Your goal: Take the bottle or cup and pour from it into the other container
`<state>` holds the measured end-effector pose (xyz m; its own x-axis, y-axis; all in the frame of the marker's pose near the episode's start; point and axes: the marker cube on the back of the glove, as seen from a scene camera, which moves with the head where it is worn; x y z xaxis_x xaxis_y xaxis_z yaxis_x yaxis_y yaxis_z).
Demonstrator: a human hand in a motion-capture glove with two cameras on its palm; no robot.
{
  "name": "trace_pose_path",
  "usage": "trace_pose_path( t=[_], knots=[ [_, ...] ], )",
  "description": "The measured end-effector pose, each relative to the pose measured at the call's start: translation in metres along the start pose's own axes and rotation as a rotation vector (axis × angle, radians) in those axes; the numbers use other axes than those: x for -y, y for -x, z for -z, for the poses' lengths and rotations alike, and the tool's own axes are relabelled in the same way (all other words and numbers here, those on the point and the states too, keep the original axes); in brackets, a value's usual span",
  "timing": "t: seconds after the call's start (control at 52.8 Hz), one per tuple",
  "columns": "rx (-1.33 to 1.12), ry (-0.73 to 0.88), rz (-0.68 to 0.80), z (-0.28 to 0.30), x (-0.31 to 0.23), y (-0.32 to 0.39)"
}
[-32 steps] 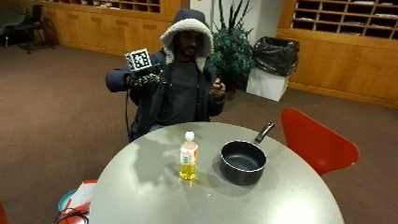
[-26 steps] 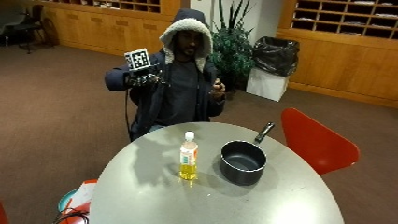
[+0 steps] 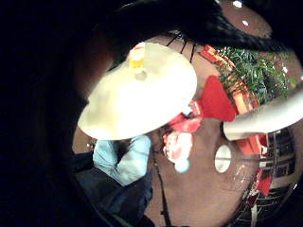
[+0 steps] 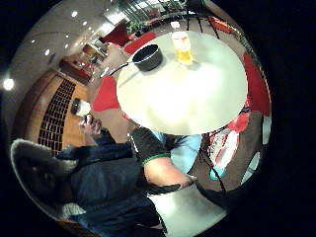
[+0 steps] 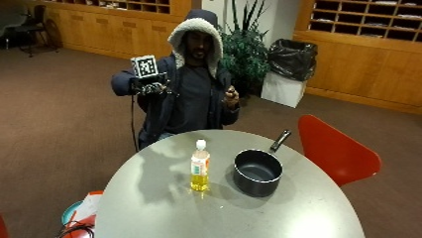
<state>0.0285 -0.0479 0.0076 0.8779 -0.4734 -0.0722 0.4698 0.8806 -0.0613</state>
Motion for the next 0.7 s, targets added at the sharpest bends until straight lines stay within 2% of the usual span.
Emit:
trace_pose_path(
  t=[0.038, 0.114, 0.132, 0.208, 0.246, 0.284, 0.378, 0.454, 0.7],
  knots=[
    [-0.008, 0.0, 0.004, -0.004, 0.011, -0.005],
    [-0.027, -0.082, -0.226, -0.015, 0.045, -0.009],
    [-0.031, -0.089, -0.215, -0.018, 0.05, -0.012],
    [-0.037, -0.024, 0.003, -0.026, 0.061, -0.028],
    [-0.035, 0.009, 0.05, -0.031, 0.07, -0.034],
    [-0.03, 0.033, 0.04, -0.037, 0.08, -0.038],
    [-0.006, 0.008, -0.096, -0.058, 0.114, -0.043],
    [0.02, 0.102, -0.076, -0.078, 0.137, -0.048],
    [0.167, 0.179, -0.094, -0.142, 0.203, -0.046]
  ],
)
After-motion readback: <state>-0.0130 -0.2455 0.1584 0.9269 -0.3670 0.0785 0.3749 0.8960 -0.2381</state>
